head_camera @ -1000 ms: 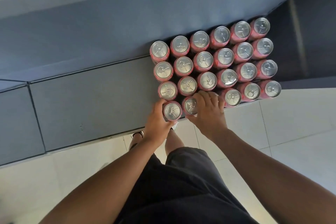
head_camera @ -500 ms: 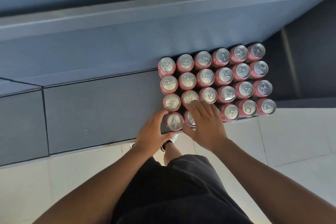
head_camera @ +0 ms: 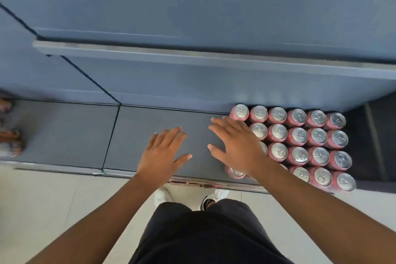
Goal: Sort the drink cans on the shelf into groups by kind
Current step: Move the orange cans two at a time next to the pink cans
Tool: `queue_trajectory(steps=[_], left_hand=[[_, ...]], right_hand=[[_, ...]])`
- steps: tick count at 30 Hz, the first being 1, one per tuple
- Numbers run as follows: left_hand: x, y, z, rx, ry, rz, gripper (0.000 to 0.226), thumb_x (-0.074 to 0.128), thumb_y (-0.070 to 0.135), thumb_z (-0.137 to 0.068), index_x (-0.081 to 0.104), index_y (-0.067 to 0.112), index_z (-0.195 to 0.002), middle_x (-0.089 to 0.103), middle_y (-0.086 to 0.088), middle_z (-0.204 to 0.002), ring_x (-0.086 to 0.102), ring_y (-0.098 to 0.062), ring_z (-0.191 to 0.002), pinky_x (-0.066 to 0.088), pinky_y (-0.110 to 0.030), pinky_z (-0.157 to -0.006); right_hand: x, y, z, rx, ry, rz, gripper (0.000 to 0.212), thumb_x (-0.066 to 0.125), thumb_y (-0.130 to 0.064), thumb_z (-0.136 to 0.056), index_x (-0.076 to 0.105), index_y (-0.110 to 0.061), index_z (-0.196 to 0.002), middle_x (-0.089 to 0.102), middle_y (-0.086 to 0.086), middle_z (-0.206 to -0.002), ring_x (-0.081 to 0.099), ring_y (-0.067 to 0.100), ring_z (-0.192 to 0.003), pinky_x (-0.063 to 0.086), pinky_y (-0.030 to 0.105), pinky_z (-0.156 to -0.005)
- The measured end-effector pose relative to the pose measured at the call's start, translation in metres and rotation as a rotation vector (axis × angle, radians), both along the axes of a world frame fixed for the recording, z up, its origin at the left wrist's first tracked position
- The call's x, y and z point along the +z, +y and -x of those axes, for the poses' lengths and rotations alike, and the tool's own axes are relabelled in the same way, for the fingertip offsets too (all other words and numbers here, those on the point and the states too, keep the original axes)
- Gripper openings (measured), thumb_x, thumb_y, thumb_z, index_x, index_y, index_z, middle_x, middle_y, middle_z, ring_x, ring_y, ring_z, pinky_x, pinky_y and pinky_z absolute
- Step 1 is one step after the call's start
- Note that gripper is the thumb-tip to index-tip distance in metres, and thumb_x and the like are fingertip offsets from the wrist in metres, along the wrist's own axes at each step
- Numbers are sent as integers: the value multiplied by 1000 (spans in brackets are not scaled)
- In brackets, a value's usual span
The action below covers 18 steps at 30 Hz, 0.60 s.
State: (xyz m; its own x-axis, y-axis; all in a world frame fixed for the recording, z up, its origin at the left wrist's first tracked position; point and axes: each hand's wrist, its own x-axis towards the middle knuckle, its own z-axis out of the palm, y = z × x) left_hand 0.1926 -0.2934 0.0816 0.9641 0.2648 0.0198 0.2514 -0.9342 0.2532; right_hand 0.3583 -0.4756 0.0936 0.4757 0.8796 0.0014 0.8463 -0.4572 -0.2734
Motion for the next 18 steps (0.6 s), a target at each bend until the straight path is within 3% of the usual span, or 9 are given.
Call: queue_trajectory(steps=[3, 9, 15, 18], left_hand=[[14, 24, 19, 37, -33, -47, 51, 56, 53, -89, 49, 22, -129, 55, -4, -139, 55, -29, -123, 42, -55, -105], [33, 83, 83, 162, -73, -92, 54, 42, 57, -91, 54, 20, -128, 55, -5, -140, 55, -30, -123, 45, -56, -104], [43, 154, 180, 326, -61, -107, 56, 39, 60, -92, 53, 21, -130, 53, -5, -143, 52, -33, -128, 41, -58, -107], [46, 190, 237, 411, -65, -114, 54, 42, 59, -91, 54, 22, -128, 52, -3, -142, 52, -34, -127, 42, -58, -106]], right_hand=[[18, 32, 11, 77, -8, -10, 55, 43, -54, -89, 62, -20, -128, 57, -3, -142, 56, 27, -128, 49, 45, -98], [45, 110, 54, 196, 7, 12, 60, 37, -55, -91, 56, -19, -134, 51, -2, -148, 48, 28, -135, 44, 46, -104], [62, 199, 128, 290, 16, 31, 53, 47, -49, -96, 50, -20, -140, 41, -3, -155, 37, 24, -142, 36, 44, -109], [64, 250, 175, 334, 31, 37, 59, 35, -54, -94, 50, -20, -141, 40, -3, -156, 37, 24, -142, 34, 43, -110]])
